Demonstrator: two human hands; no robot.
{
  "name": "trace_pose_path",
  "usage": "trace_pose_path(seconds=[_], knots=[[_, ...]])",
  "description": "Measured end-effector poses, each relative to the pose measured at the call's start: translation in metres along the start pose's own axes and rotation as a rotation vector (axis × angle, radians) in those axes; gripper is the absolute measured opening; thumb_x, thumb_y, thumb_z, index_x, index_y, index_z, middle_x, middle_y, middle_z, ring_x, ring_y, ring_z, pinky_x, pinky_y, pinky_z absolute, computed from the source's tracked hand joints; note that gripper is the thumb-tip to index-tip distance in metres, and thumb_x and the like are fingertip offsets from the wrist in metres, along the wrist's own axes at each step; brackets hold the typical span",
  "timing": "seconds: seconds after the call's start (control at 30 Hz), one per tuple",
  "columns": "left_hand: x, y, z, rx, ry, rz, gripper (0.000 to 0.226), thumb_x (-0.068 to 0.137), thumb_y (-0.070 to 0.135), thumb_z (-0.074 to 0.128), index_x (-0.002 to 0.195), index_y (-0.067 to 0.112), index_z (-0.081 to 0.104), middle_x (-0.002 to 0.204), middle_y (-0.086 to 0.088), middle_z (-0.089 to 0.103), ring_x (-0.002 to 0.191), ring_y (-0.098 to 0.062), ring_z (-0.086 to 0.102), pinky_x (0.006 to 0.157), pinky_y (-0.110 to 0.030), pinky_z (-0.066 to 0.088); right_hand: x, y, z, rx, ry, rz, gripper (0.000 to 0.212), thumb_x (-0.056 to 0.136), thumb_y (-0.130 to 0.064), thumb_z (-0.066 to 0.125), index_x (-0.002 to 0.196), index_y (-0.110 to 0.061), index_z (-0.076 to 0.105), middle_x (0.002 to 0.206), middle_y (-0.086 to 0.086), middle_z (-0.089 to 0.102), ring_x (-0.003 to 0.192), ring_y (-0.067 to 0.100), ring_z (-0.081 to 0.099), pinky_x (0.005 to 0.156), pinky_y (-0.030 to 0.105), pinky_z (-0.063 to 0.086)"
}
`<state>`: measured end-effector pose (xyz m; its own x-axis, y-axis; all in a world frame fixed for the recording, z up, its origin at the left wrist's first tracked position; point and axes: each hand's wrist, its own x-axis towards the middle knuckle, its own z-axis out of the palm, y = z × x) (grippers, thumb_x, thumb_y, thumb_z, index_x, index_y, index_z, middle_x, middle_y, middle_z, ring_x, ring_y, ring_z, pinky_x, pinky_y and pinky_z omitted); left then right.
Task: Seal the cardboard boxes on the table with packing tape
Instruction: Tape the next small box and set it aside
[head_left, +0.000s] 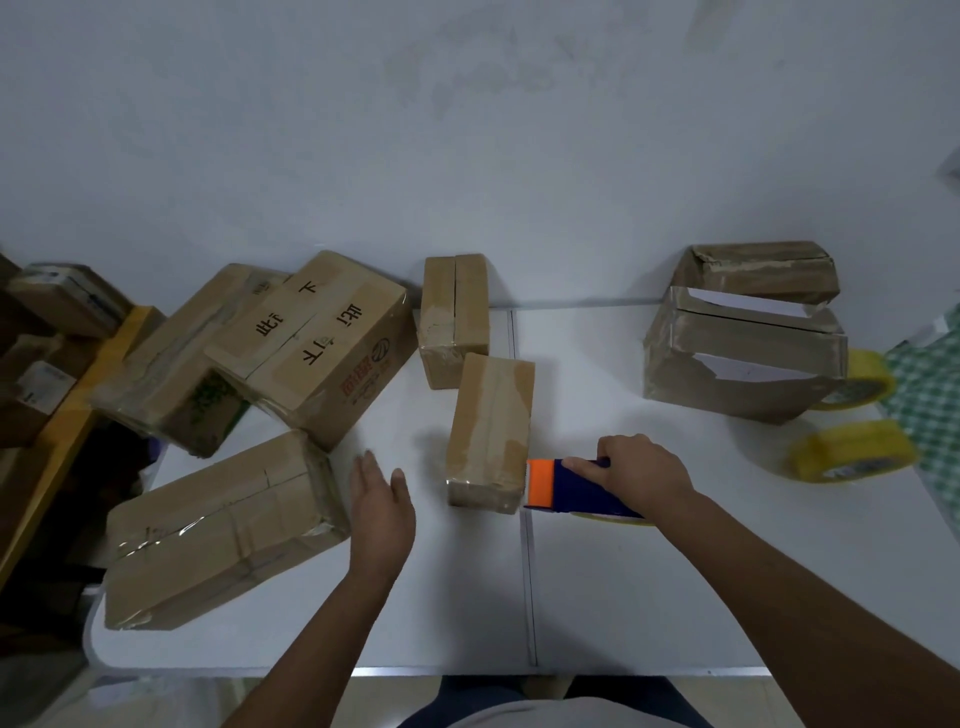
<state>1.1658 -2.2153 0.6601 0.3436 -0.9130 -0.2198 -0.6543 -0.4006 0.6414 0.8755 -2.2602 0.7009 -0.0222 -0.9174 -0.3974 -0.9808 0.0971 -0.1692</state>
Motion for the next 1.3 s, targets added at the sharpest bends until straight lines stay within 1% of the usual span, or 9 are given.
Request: trace_pose_path(seconds=[0.07,0.13,0.27,0.37,0.47,0.53,0.67,0.83,1.3], knots=[[-0.010,0.006,-0.003,0.093,0.008,0.459,0.050,0.107,0.027,0.032,0.156,0.016,0.026,0.163,-0.001,0.021,0.150,-0.016,0.020,0.120,-0.037,0.022,0.001,0.001,0.001,-0.006,0.003,-0.001,0.060,0.088,-0.072,0.041,0.099,-0.017,0.063,0.088,0.000,0.064,0.077,0.016,0.059,0.067,0.026,0.044],[-0.010,0.004,0.005,0.312,-0.205,0.829,0.051,0.107,0.025,0.031,0.157,0.025,0.021,0.162,0.009,0.015,0.151,-0.006,0.009,0.123,-0.032,0.011,0.001,0.000,0.003,-0.006,-0.002,-0.006,0.060,0.089,-0.071,0.040,0.101,-0.017,0.063,0.094,0.002,0.068,0.077,0.016,0.059,0.070,0.026,0.047],[0.004,-0.016,0.017,0.604,-0.405,0.963,0.059,0.108,0.024,0.034,0.159,0.029,0.005,0.165,0.010,-0.002,0.151,-0.008,-0.009,0.124,-0.034,0.000,0.001,-0.002,0.006,0.011,-0.007,-0.007,0.059,0.090,-0.070,0.040,0.104,-0.017,0.063,0.100,0.003,0.069,0.078,0.016,0.059,0.074,0.027,0.050],[0.020,-0.009,0.008,0.580,-0.381,1.041,0.049,0.106,0.039,0.027,0.153,0.029,0.034,0.160,0.007,0.031,0.149,-0.016,0.027,0.120,-0.037,0.026,0.000,-0.001,0.007,0.029,-0.004,-0.008,0.059,0.090,-0.069,0.039,0.105,-0.017,0.063,0.101,0.003,0.070,0.079,0.016,0.061,0.075,0.026,0.050],[0.042,0.024,0.012,0.534,-0.324,1.183,0.035,0.099,0.027,0.052,0.133,0.023,0.060,0.139,0.002,0.057,0.126,-0.020,0.054,0.106,-0.039,0.043,-0.001,-0.001,0.008,0.046,-0.006,-0.012,0.060,0.090,-0.070,0.039,0.103,-0.017,0.064,0.097,0.003,0.069,0.079,0.016,0.062,0.074,0.027,0.050],[0.052,0.050,0.029,0.585,-0.397,1.193,0.047,0.100,0.022,0.054,0.146,0.019,0.047,0.155,-0.001,0.040,0.144,-0.020,0.034,0.120,-0.039,0.026,-0.002,0.000,0.008,0.062,-0.004,-0.009,0.060,0.089,-0.070,0.039,0.100,-0.016,0.066,0.093,0.003,0.068,0.079,0.017,0.063,0.072,0.027,0.050],[0.058,0.062,0.060,0.663,-0.457,1.038,0.058,0.106,0.046,0.010,0.159,0.021,0.011,0.166,0.006,-0.003,0.152,-0.011,-0.009,0.124,-0.042,0.001,-0.003,0.007,0.009,0.100,-0.015,-0.007,0.059,0.089,-0.070,0.041,0.095,-0.017,0.066,0.089,0.002,0.068,0.077,0.016,0.063,0.073,0.028,0.052],[0.059,0.051,0.063,0.722,-0.411,1.043,0.061,0.103,0.050,-0.005,0.159,0.025,-0.003,0.166,0.006,-0.011,0.151,-0.011,-0.015,0.124,-0.044,0.000,-0.002,0.017,0.016,0.177,-0.058,-0.005,0.061,0.088,-0.071,0.040,0.089,-0.016,0.066,0.084,0.002,0.068,0.074,0.015,0.064,0.073,0.030,0.053],[0.060,0.051,0.063,0.742,-0.381,1.086,0.060,0.106,0.045,-0.002,0.159,0.019,0.002,0.167,0.001,-0.003,0.153,-0.014,-0.010,0.124,-0.043,0.004,-0.012,0.045,0.014,0.231,-0.061,-0.068,0.060,0.088,-0.071,0.043,0.085,-0.015,0.063,0.078,0.002,0.065,0.070,0.016,0.062,0.065,0.028,0.048]])
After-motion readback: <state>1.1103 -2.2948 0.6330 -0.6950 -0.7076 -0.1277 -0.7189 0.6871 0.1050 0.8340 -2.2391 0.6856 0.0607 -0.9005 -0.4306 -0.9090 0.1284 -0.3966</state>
